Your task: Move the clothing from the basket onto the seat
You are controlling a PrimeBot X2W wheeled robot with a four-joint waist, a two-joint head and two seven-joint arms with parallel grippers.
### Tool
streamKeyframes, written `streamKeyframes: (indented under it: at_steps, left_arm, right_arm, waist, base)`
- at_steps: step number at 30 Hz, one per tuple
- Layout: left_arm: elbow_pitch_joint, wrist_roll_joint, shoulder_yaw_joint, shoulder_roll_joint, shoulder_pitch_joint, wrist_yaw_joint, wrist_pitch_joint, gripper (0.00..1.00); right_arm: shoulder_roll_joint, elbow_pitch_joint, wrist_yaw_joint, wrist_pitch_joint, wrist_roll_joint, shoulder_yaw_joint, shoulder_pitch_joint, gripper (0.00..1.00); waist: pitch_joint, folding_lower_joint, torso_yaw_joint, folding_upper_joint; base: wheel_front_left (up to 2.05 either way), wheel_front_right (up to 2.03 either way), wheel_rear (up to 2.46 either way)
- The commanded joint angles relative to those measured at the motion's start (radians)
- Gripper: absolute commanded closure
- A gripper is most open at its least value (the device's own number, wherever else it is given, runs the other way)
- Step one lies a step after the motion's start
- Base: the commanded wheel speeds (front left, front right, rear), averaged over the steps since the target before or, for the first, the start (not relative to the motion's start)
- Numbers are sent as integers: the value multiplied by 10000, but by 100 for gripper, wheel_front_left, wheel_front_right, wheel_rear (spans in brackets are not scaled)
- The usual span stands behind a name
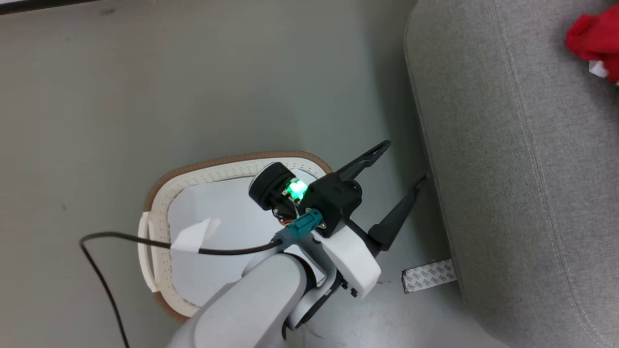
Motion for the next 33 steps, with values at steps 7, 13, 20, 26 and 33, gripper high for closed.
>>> streamKeyframes:
  at_steps: [7,13,20,26,33]
  left_arm:
    - [271,-277,348,445,398,183,-287,0]
    - [422,-660,816,906,1043,494,-517,0]
    - [527,-1102,1313,1203,2341,981,-1276,0]
    - [917,-1533,1819,1339,3686,1455,-2089,0]
    - [1177,-1761,2723,1599,5452,1945,-2617,0]
  right_arm:
    - [1072,-614,-24,7,-747,-283,1333,0]
    - [1992,-2414,-24,7,-561,669,3215,0]
    - [2800,-4934,-24,5,-96,1847,5535,0]
    - [3264,-6391,-24,7,-136,2772,7513,0]
    - [3603,-7369,-24,7,149,3861,9176,0]
  waist:
    - [-601,-3,-366,0]
    - [-1559,-3,-764,0]
    - [-3003,-3,-574,0]
    - [-4299,-3,102,0]
    - [-5487,-3,754,0]
  base:
    - [0,0,0]
    - [0,0,0]
    - [0,0,0]
    - [0,0,0]
    - [0,0,0]
